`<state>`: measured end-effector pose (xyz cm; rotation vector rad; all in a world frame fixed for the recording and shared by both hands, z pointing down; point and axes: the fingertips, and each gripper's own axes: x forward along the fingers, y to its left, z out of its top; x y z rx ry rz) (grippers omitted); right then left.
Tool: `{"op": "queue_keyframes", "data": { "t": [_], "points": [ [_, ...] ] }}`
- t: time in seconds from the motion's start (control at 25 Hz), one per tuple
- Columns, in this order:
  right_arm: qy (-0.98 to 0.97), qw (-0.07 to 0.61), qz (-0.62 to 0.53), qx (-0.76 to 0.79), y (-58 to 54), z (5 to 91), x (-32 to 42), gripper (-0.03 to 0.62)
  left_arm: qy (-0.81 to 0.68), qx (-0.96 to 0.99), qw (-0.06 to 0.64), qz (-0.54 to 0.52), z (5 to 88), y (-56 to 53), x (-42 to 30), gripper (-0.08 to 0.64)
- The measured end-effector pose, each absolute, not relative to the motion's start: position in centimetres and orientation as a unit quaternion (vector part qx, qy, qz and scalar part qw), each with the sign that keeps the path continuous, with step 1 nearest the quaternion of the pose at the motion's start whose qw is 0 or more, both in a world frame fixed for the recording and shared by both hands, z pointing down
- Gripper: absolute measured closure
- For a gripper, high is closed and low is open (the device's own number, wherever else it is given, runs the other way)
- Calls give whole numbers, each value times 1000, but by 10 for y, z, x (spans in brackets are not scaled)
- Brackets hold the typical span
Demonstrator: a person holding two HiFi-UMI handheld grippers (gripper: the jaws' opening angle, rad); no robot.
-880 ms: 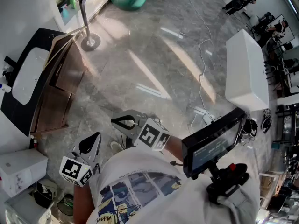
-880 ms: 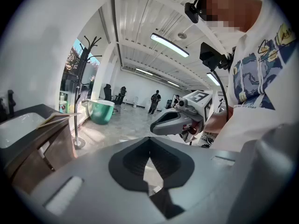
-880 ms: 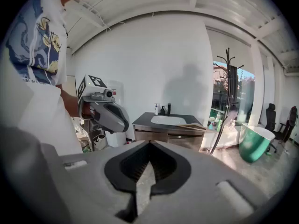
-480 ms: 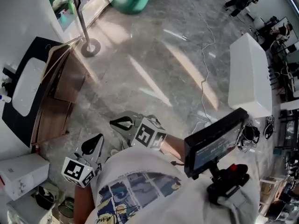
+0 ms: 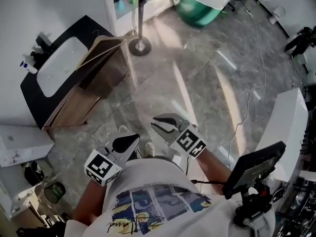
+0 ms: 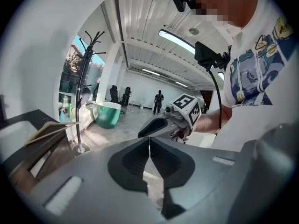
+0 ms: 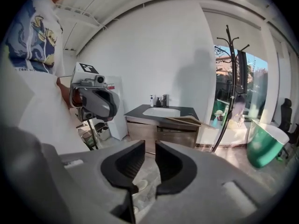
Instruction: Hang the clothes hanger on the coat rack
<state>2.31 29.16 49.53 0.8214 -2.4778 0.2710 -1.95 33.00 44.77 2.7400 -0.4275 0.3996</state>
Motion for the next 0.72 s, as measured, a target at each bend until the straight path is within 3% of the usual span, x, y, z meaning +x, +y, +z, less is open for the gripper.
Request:
{"op": "queue_keyframes", "data": {
  "t": [0.72],
  "points": [
    [-889,322,135,297,-46,545,18,436,-196,956,196,99,451,73,-95,549]
  ]
}}
